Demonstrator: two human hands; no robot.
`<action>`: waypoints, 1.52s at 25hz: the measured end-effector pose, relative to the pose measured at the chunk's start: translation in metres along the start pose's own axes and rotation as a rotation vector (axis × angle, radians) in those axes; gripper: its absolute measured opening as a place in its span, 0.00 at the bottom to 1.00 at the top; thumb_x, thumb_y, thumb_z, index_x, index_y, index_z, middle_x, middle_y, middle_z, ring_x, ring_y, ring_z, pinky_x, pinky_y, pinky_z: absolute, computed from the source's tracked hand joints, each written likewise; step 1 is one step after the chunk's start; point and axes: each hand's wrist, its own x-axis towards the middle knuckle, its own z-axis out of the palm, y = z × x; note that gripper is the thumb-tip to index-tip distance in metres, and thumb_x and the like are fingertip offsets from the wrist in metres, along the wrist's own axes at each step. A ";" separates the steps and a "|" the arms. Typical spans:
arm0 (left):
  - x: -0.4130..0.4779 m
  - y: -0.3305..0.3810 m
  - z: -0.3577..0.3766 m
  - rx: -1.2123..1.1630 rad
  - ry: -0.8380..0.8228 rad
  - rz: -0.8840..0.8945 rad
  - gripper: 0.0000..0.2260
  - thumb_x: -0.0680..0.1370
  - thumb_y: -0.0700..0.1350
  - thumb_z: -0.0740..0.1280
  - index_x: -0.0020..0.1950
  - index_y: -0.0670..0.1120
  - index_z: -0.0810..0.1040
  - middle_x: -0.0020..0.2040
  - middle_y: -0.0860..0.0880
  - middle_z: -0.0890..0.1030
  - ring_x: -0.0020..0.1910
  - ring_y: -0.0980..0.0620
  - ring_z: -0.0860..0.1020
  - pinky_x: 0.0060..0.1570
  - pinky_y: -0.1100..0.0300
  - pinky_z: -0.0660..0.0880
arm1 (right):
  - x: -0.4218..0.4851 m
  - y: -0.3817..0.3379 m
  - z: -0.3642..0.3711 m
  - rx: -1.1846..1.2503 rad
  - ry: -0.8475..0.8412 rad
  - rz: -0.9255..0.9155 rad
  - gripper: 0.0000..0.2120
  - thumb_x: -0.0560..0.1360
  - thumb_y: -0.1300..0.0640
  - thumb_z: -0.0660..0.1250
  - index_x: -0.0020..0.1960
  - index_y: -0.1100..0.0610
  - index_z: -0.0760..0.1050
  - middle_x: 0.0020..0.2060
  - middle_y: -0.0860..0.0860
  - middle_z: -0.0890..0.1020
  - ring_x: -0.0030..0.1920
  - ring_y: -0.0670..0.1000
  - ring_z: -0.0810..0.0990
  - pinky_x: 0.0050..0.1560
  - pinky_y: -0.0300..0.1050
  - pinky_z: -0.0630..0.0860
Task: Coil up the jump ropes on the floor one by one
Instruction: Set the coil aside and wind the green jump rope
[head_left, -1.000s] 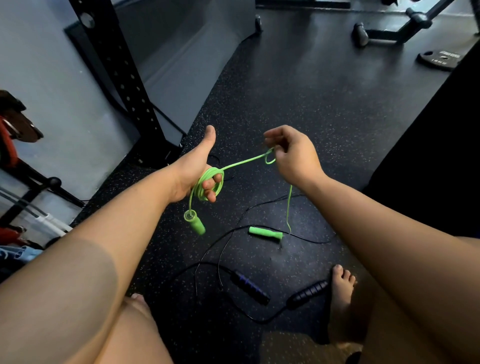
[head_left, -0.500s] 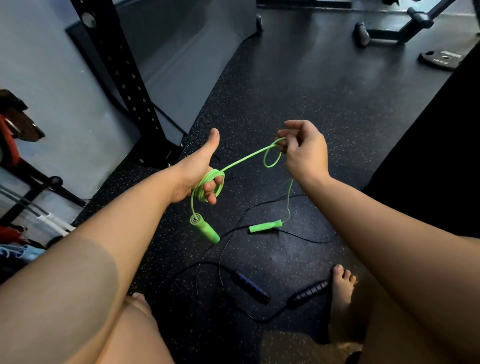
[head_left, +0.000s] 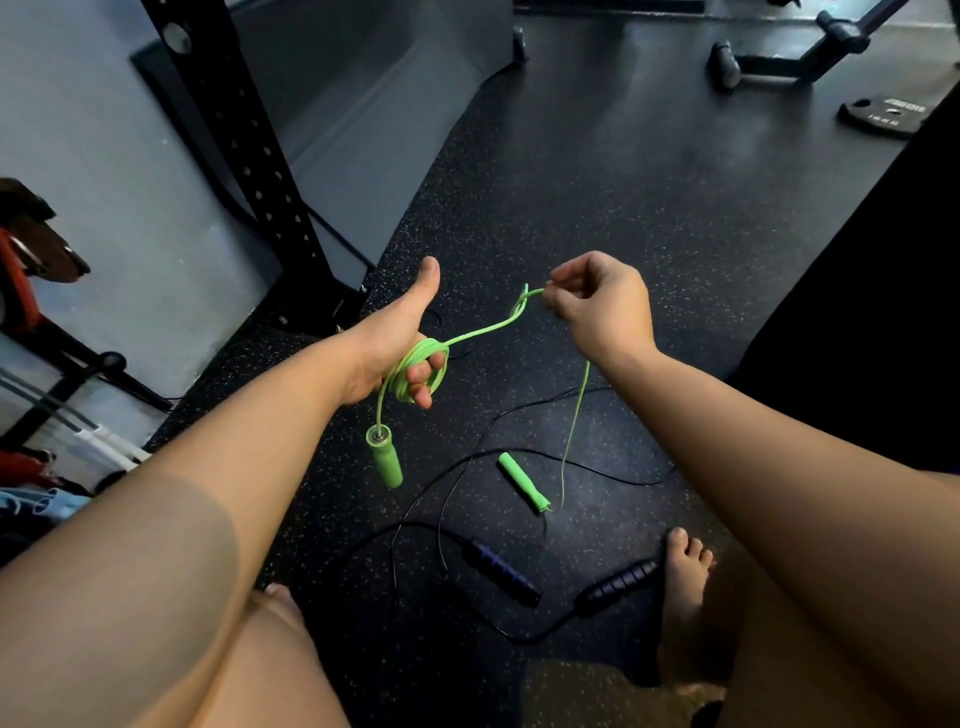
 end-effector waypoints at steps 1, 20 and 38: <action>0.000 0.000 0.000 -0.007 0.009 0.009 0.56 0.71 0.80 0.40 0.81 0.37 0.54 0.21 0.51 0.69 0.26 0.46 0.75 0.35 0.58 0.79 | 0.000 0.000 0.001 -0.022 0.000 0.000 0.06 0.75 0.63 0.71 0.47 0.53 0.78 0.39 0.52 0.85 0.38 0.48 0.85 0.41 0.43 0.81; -0.004 0.003 0.002 -0.021 0.016 -0.001 0.54 0.73 0.79 0.40 0.81 0.36 0.53 0.21 0.52 0.70 0.24 0.49 0.73 0.28 0.61 0.79 | 0.003 0.003 -0.001 -0.054 -0.011 0.200 0.16 0.85 0.55 0.50 0.68 0.56 0.70 0.36 0.52 0.80 0.28 0.50 0.80 0.32 0.43 0.76; 0.002 0.005 0.003 -0.315 -0.230 0.076 0.45 0.68 0.82 0.37 0.35 0.44 0.72 0.22 0.50 0.66 0.32 0.44 0.73 0.44 0.55 0.74 | -0.026 0.000 0.032 -0.034 -0.733 -0.130 0.09 0.79 0.62 0.63 0.57 0.58 0.79 0.50 0.55 0.83 0.49 0.49 0.79 0.55 0.46 0.75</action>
